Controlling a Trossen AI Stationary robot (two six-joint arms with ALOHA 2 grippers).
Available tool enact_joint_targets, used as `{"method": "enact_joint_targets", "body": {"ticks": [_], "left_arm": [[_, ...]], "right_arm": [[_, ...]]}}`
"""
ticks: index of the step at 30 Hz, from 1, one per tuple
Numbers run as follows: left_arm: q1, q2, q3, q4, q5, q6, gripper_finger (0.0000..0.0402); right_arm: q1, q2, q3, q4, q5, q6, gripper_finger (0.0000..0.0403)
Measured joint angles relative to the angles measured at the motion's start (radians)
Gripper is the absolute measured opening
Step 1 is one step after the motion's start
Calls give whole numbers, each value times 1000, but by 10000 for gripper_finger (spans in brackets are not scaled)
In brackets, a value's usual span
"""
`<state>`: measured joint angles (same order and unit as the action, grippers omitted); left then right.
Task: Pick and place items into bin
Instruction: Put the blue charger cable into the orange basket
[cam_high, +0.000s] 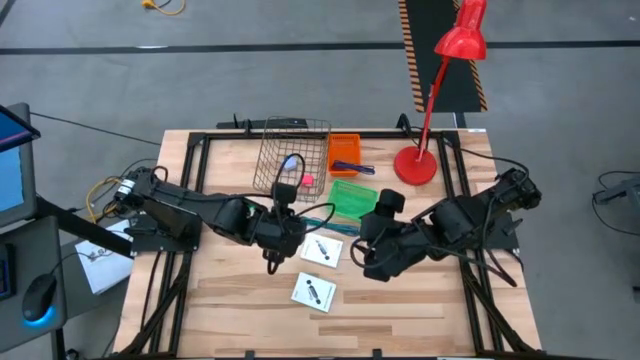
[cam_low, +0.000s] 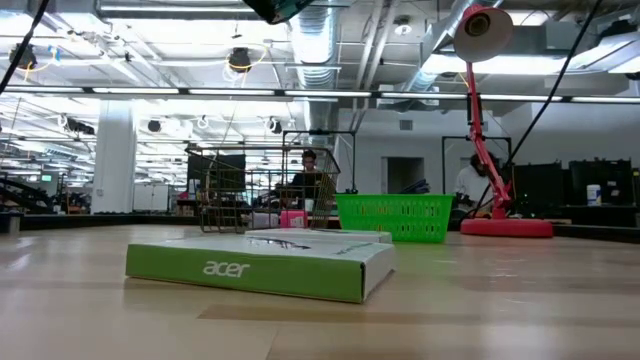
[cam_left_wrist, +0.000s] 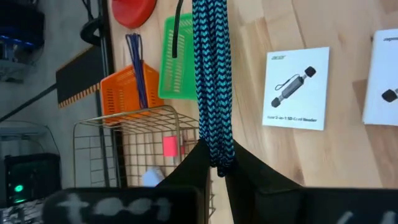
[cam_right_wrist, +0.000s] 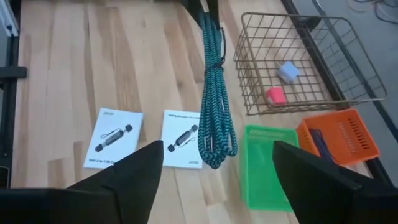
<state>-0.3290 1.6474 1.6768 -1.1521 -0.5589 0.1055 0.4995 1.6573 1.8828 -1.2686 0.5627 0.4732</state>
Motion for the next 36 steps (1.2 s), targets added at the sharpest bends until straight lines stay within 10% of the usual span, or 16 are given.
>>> {"method": "enact_joint_targets", "body": {"ticks": [26,36], "left_arm": [[-1,0,0,-10,-44,18,11],[-2,0,0,-10,-44,21,11]], "right_arm": [[-131,82,0,69,-119,-107,291],[-175,82,0,73,-184,-107,144]]}}
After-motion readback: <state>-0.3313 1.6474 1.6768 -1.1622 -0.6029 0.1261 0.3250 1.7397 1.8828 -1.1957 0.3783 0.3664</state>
